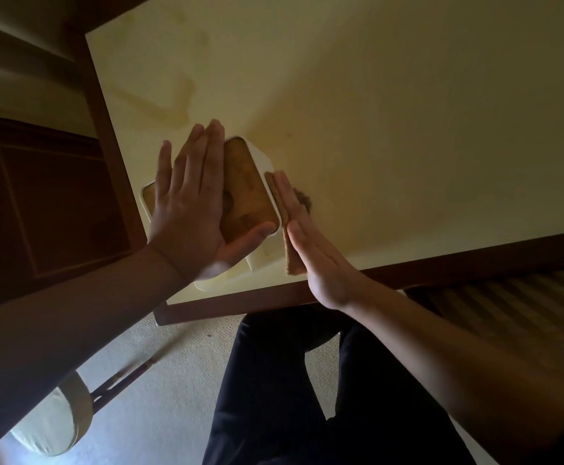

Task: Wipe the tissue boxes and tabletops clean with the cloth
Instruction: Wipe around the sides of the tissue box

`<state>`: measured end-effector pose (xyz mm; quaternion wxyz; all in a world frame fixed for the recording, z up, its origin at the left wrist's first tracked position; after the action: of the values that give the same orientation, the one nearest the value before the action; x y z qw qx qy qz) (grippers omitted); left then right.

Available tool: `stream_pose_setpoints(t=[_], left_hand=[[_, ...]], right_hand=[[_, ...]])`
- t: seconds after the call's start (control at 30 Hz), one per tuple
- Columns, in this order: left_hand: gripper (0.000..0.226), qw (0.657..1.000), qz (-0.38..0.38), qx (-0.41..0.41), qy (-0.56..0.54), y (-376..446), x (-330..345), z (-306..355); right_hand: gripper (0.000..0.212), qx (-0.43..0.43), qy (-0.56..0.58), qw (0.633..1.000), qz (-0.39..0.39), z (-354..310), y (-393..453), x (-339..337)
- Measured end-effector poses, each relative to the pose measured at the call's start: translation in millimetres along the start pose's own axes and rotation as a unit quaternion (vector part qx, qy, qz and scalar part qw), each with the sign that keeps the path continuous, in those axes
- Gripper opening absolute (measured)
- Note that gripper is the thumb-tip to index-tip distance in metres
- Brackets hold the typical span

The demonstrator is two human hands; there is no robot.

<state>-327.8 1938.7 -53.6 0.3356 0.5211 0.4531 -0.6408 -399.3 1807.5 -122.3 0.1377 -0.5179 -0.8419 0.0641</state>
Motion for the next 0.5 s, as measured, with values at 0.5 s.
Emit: stream_pose_setpoints(t=[0.5], left_hand=[[0.125, 1.000, -0.010, 0.001, 0.001, -0.8, -0.3, 0.9]], right_hand=[[0.053, -0.042, -0.012, 0.999, -0.020, -25.8, 60.6, -9.6]])
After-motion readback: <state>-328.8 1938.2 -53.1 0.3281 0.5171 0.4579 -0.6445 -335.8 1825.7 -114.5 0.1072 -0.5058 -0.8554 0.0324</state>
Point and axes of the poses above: each hand's wrist, its own y-axis towards the middle knuckle, its own x-axis out of the palm, z = x × y, the point moved 7 cm from there along y, towards the middle knuckle
